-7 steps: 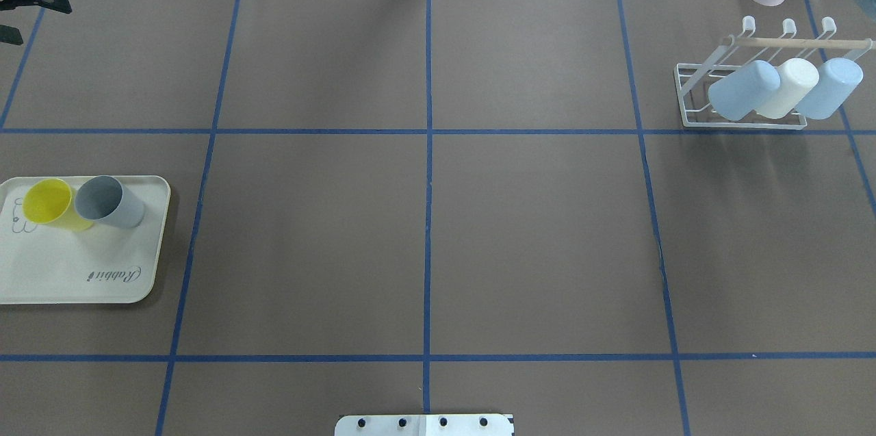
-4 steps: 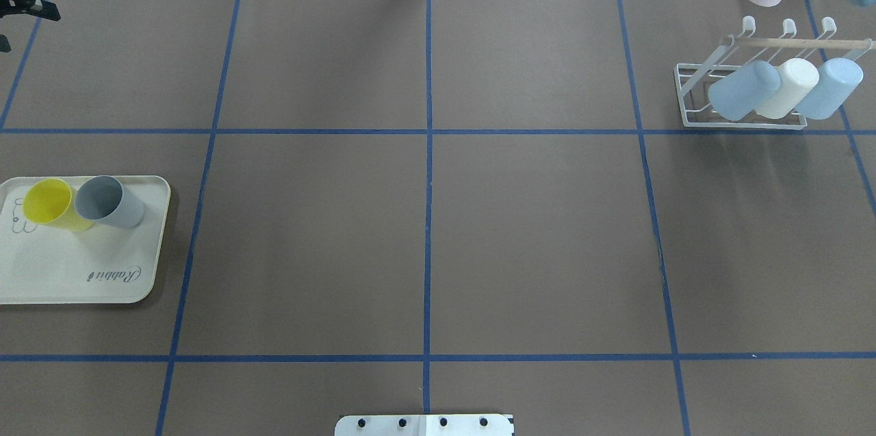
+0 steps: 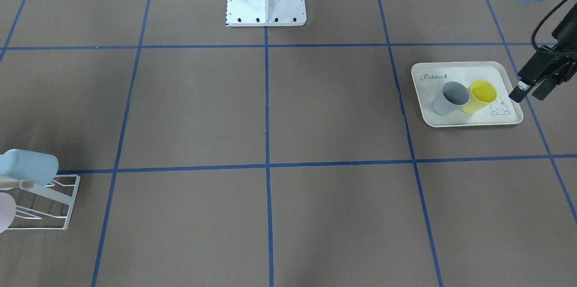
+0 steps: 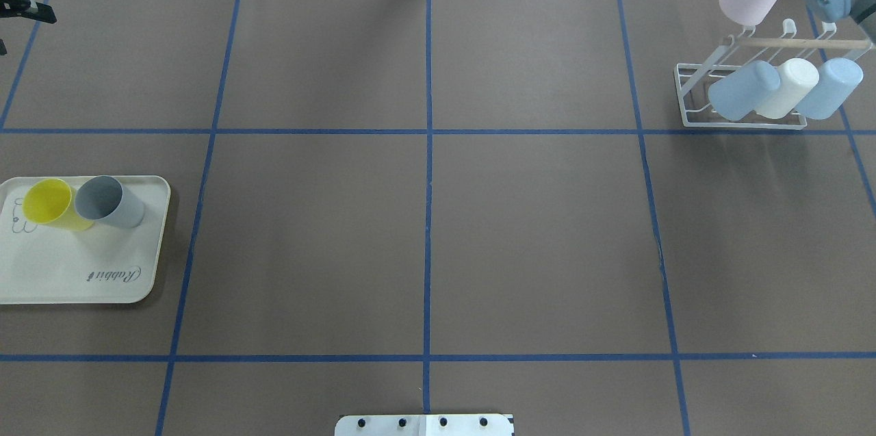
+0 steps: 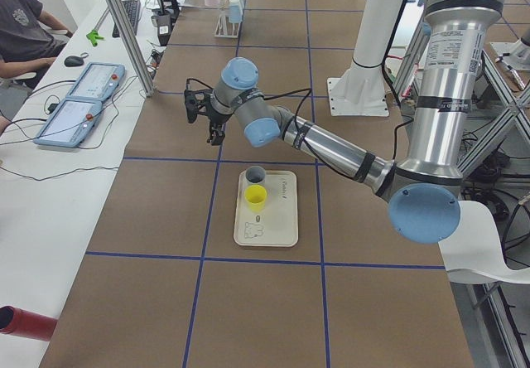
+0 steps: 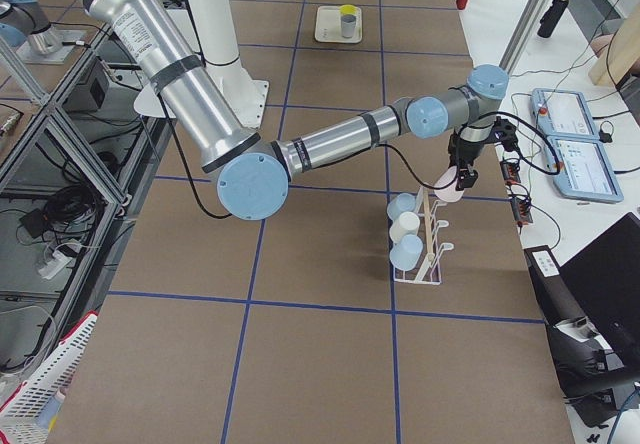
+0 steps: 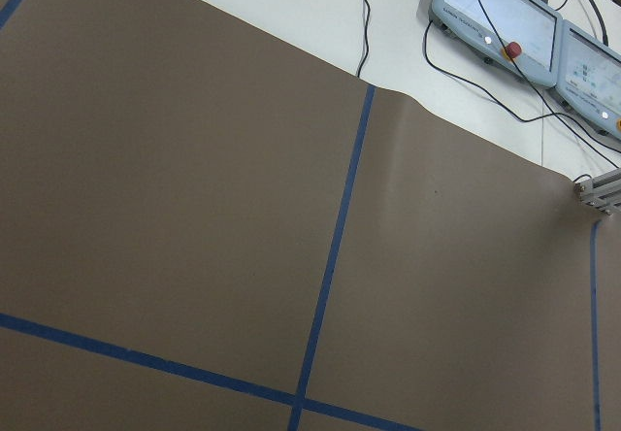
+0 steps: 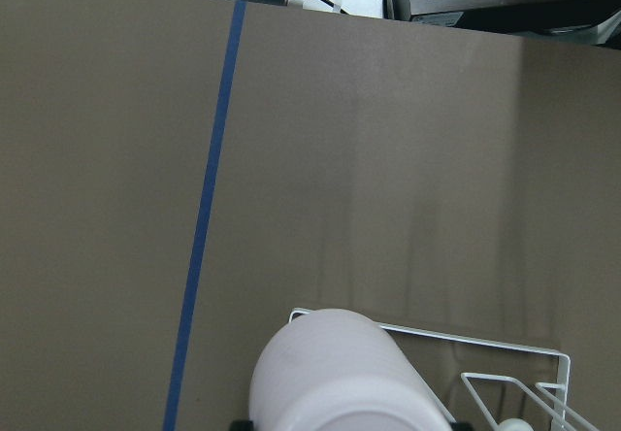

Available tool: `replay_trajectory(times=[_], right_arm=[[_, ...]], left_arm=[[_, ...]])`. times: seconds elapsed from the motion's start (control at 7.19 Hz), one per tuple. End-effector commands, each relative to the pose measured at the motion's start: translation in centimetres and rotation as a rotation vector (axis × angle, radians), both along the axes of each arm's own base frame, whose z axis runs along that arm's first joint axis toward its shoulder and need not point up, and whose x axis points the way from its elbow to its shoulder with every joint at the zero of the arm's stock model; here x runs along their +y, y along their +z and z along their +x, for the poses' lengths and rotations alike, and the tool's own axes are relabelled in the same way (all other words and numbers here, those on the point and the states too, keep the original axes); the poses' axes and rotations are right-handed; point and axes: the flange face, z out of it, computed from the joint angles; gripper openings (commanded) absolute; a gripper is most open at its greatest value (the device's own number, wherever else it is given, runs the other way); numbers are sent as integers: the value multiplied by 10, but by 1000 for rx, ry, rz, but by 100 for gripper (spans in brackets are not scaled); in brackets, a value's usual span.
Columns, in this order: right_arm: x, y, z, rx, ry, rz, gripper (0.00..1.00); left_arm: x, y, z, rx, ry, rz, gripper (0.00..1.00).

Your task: Transfer IKEA cup to right arm and place on rack

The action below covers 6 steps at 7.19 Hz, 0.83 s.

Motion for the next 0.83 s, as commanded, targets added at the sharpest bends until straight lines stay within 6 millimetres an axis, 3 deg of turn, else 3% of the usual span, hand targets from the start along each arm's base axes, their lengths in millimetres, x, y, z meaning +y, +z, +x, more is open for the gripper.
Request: replay_trajectory(times=[0.0,0.7], right_arm=[[-2,6,-4,2,-6,-3,36],[-2,21,-9,9,-22,1,36]], left_arm=[[1,0,0,1,1,0,100],[0,-2,1,4,3,-1,100]])
